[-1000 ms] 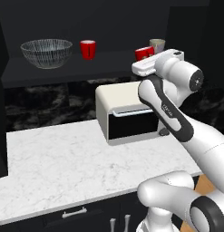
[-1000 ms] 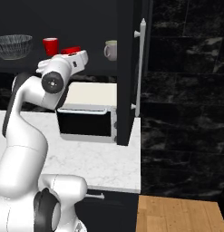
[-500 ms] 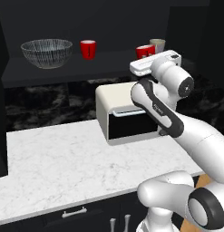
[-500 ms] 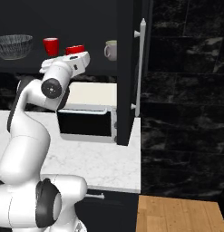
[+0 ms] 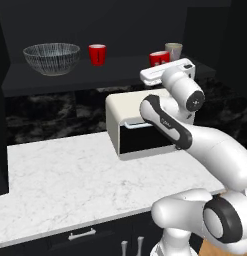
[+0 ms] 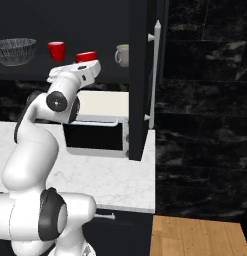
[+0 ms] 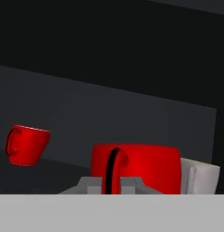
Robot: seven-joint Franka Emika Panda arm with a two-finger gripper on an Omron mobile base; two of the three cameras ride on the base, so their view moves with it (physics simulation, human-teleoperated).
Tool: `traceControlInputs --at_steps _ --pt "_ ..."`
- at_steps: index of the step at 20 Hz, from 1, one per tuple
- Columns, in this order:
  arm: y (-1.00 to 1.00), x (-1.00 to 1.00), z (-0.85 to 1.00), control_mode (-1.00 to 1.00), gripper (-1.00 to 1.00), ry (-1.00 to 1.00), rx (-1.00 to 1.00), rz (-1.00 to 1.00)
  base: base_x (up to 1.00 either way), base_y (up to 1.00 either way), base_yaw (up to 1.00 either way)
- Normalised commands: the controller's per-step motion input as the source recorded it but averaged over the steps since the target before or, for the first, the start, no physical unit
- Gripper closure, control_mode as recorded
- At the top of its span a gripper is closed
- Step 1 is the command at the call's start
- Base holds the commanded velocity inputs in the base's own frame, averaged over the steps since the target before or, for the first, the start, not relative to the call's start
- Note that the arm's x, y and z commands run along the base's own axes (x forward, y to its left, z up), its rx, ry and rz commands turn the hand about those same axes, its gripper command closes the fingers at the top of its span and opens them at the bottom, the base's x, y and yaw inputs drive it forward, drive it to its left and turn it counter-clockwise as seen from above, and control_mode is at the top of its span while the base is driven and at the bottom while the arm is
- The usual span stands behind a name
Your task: Gather all objects into one cabinet and sort the glasses and bowls to opposite sides.
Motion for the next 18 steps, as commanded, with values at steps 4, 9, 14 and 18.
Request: traceControlInputs --at_steps 4,9,14,18 --pt "0.00 0.15 -0.04 -1.00 1.00 0.00 0.00 -0.03 0.00 0.00 0.00" --pt "0.00 0.21 -0.04 -1.00 1.00 0.00 0.00 -0.03 0.00 0.00 0.00" --pt "0.00 0.30 -0.03 -1.00 1.00 0.01 0.00 -0.01 0.00 0.00 0.00" --pt "0.00 0.31 -0.03 -1.00 1.00 0.00 0.00 0.00 0.00 0.00 0.00"
